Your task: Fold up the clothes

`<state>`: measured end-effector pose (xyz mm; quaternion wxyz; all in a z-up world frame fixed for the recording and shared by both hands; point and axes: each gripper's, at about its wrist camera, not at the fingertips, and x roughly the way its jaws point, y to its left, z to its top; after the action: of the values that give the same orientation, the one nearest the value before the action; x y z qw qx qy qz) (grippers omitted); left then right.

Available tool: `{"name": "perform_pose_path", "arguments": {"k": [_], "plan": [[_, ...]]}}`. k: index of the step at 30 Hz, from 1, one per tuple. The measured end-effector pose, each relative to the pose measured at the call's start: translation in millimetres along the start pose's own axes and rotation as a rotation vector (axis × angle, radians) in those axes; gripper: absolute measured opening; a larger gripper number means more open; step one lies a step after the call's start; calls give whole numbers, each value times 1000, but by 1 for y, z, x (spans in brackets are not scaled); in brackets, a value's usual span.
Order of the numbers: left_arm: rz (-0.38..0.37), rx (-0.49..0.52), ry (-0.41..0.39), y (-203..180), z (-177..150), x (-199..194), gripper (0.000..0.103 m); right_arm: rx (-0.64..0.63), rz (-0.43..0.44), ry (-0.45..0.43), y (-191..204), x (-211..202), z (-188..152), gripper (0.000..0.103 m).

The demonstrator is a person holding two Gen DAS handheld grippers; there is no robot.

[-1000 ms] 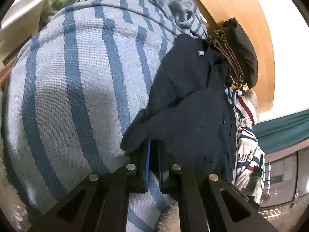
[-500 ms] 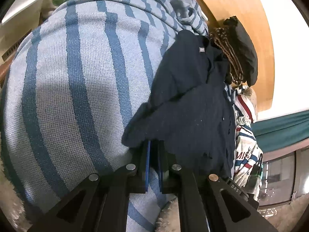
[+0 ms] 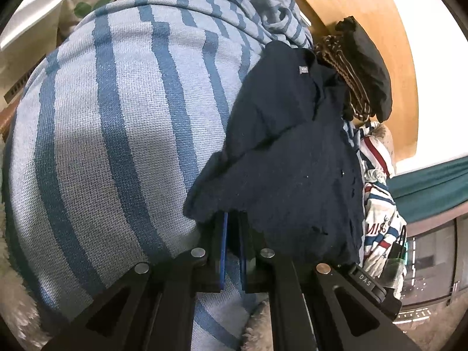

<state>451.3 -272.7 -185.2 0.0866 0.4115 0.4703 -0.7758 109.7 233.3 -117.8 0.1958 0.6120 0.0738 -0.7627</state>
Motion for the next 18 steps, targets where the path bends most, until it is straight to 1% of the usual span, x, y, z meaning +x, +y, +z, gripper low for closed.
{"name": "perform_pose_path", "arguments": {"k": [1,3,5,7,8,9,11,12,13,14,16,17,18], "plan": [[0,-1,-1,0,0,0,6,-1,1,-1,-2,-2,0,103],[-6,-19,0,2,1,0,6,-4,0,-5,12,0,-8,103],[-11,-41,3,3,2,-1,6,13,29,-11,14,-5,-13,103],[-33,-3,-52,-13,8,-16,7,36,66,-18,11,-11,-16,103],[-44,15,-80,-21,12,-23,7,78,110,-33,3,-19,-15,95],[-55,34,-108,-28,15,-30,7,159,185,-64,-12,-32,-13,79],[-77,72,-163,-44,22,-45,7,341,319,-163,-46,-62,-10,63],[-88,91,-191,-51,25,-52,7,423,357,-233,-62,-80,-11,63],[-99,110,-218,-59,28,-59,7,499,377,-317,-77,-99,-12,62],[-110,129,-246,-67,32,-67,7,553,396,-390,-85,-118,-17,62],[-132,167,-302,-82,38,-81,7,617,434,-512,-90,-150,-25,63],[-143,186,-329,-90,42,-89,7,631,445,-566,-96,-163,-22,68],[-142,216,-343,-101,44,-95,7,631,440,-611,-92,-166,-13,77]]}}
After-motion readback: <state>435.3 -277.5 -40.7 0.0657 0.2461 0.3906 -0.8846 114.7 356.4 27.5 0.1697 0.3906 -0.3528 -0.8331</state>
